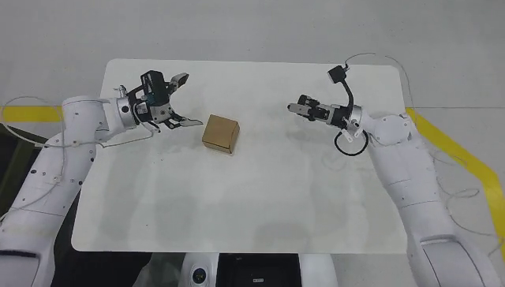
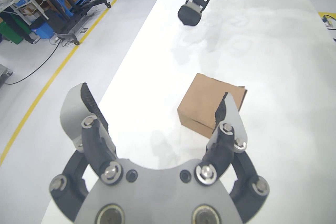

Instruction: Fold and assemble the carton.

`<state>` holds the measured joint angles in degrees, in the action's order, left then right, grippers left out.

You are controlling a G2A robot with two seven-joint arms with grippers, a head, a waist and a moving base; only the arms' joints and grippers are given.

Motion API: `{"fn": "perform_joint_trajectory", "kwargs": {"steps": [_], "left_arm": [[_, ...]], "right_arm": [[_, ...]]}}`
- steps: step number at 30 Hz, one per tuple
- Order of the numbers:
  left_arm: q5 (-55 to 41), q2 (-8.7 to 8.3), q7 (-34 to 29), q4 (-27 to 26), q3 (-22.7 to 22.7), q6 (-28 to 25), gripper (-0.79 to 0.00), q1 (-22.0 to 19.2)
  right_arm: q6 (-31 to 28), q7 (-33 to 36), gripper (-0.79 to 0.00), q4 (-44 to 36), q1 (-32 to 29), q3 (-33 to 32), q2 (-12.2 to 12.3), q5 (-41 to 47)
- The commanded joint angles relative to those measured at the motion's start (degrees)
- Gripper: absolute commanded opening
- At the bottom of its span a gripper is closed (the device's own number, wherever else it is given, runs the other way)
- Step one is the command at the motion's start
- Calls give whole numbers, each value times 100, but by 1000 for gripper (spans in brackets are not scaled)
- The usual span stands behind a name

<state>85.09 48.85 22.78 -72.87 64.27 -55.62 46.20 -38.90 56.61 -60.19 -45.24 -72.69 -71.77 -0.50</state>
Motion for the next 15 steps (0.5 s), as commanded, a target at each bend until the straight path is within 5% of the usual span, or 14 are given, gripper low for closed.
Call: {"fn": "perform_joint_trajectory", "kwargs": {"steps": [1,8,15], "left_arm": [[90,3,-71,96,-9,57,0,-32],[-207,4,151,743,193,242,0,-108],[-360,-94,173,782,612,156,0,-107]], "right_arm": [[-52,-221,0,-162,-71,-153,59,-397],[-106,-1299,0,-705,-337,-858,270,-1591],[-15,-1863,0,-1135,-595,-1153,376,-2083]]}}
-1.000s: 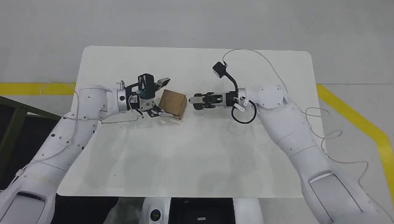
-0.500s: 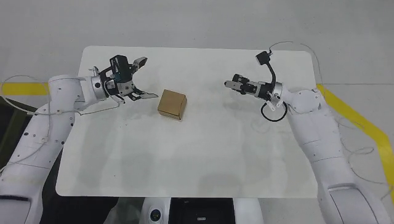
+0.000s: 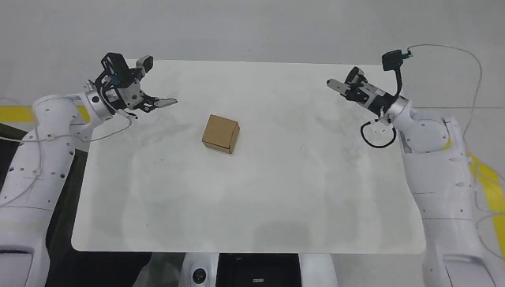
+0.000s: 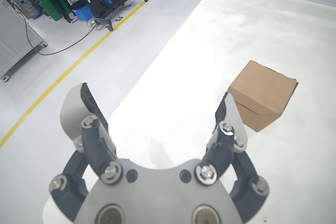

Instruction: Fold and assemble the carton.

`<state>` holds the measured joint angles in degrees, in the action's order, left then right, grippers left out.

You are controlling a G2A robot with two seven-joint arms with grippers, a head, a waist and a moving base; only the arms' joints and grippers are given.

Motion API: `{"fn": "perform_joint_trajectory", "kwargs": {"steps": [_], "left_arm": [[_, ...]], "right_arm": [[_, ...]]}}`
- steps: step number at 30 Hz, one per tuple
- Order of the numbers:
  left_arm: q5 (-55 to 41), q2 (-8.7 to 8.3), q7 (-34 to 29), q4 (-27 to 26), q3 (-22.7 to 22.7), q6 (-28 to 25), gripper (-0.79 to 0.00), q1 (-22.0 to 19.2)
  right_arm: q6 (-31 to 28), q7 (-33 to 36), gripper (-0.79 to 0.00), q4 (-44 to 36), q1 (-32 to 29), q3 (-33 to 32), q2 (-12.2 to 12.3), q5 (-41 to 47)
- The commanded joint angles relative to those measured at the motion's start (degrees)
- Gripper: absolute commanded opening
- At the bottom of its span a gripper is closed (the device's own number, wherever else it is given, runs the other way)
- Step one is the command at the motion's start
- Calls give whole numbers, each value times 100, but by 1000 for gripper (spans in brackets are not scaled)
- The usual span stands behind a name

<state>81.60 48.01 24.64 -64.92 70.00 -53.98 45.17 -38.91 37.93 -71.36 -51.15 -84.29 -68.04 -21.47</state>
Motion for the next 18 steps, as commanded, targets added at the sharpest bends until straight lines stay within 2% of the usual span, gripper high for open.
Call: {"fn": "perform_joint_trajectory", "kwargs": {"steps": [1,8,18], "left_arm": [[-20,-21,-40,-36,82,-27,0,-2],[-1,-96,-210,-268,378,69,0,38],[114,-117,-265,-384,416,75,-1,82]], "right_arm": [[20,37,0,-54,-2,18,14,-78],[445,-644,0,-254,-44,-129,47,-262],[439,-727,-1,-330,-42,-143,64,-355]]}}
